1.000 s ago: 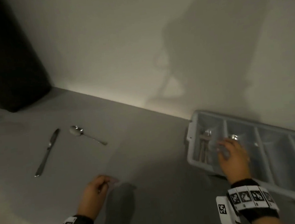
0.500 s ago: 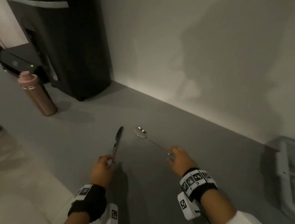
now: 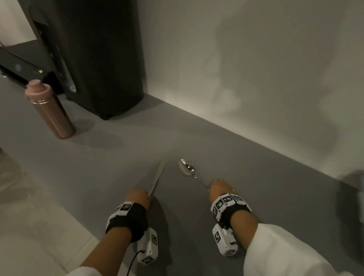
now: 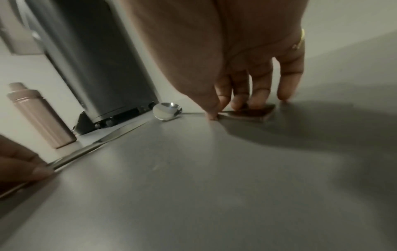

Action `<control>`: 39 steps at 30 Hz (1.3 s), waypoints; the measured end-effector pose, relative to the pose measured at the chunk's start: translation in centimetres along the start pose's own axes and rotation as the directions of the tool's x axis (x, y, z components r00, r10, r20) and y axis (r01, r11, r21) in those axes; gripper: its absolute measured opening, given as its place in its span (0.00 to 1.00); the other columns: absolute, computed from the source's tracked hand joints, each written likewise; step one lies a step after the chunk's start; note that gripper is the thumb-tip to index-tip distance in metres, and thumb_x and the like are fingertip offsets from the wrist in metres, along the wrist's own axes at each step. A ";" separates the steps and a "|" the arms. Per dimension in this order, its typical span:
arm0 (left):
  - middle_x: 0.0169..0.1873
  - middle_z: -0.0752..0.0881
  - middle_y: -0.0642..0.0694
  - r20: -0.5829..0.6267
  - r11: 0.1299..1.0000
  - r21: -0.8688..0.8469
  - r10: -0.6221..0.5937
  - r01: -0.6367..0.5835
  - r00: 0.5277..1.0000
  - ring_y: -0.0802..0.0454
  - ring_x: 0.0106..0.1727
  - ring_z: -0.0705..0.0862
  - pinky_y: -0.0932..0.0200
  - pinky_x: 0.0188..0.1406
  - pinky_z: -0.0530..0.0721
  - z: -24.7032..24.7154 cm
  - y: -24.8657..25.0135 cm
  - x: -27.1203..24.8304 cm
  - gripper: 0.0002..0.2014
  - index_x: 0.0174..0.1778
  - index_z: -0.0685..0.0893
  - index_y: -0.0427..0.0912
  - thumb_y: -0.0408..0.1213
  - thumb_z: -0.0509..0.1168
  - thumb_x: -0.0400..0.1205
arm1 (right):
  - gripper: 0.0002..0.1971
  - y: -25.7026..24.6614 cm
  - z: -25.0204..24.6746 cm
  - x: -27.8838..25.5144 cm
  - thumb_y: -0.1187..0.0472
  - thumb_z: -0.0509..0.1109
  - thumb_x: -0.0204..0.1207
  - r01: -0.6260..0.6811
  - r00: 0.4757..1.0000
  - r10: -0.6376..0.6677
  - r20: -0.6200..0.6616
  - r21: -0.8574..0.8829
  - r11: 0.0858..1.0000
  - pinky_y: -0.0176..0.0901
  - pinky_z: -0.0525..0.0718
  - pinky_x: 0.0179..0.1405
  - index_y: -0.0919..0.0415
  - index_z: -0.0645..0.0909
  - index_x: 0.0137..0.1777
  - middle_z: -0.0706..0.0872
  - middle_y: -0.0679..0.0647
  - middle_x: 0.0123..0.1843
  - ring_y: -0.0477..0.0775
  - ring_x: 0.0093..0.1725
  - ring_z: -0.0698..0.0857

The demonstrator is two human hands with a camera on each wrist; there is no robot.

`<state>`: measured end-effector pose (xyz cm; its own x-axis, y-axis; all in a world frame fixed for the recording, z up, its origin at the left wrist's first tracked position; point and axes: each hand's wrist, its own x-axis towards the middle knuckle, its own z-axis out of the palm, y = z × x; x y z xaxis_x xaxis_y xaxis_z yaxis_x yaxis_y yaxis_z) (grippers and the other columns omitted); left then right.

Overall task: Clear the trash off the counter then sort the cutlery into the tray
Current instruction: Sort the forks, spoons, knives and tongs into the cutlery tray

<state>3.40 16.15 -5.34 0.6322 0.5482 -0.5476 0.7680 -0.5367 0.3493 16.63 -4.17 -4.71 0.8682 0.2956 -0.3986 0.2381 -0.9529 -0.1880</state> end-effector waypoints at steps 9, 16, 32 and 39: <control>0.59 0.81 0.28 -0.083 0.976 -0.183 0.105 -0.119 0.991 0.34 0.60 0.80 0.46 0.61 0.76 1.8 1.3 -2.9 0.13 0.60 0.75 0.32 0.36 0.55 0.84 | 0.12 5.4 -0.6 -6.3 0.68 0.52 0.77 -0.150 0.982 0.182 -0.051 0.377 0.914 0.46 0.78 0.53 0.64 0.73 0.57 0.83 0.63 0.58 0.61 0.53 0.82; 0.42 0.83 0.31 -0.175 0.801 -0.413 0.396 -0.433 0.901 0.37 0.45 0.82 0.52 0.41 0.70 6.8 9.4 -8.9 0.06 0.43 0.74 0.38 0.35 0.57 0.83 | 0.13 15.8 -3.9 -15.1 0.70 0.55 0.77 -0.161 0.835 0.442 -0.329 0.621 0.767 0.42 0.76 0.45 0.63 0.77 0.58 0.86 0.65 0.50 0.63 0.50 0.84; 0.25 0.77 0.46 -0.116 0.466 -0.529 0.788 -0.709 0.604 0.50 0.28 0.73 0.49 0.33 0.74 20.2 30.4 -25.4 0.11 0.32 0.76 0.47 0.49 0.61 0.75 | 0.20 42.6 -5.9 -29.6 0.74 0.56 0.78 -0.285 0.529 0.754 -0.390 0.754 0.591 0.47 0.71 0.70 0.68 0.73 0.69 0.77 0.69 0.65 0.64 0.65 0.77; 0.30 0.78 0.42 -0.100 0.461 -0.627 0.752 -0.628 0.652 0.51 0.32 0.75 0.53 0.36 0.73 25.2 35.0 -29.9 0.08 0.35 0.76 0.48 0.42 0.63 0.80 | 0.22 48.6 -10.0 -24.3 0.73 0.55 0.77 -0.347 0.721 0.612 -0.324 0.596 0.724 0.52 0.75 0.67 0.63 0.69 0.70 0.77 0.66 0.65 0.65 0.63 0.77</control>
<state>8.80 -35.23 4.13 0.9997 0.0177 -0.0181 0.0212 -0.1898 0.9816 11.48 -58.39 4.86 0.9132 -0.3919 -0.1115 -0.3878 -0.7521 -0.5329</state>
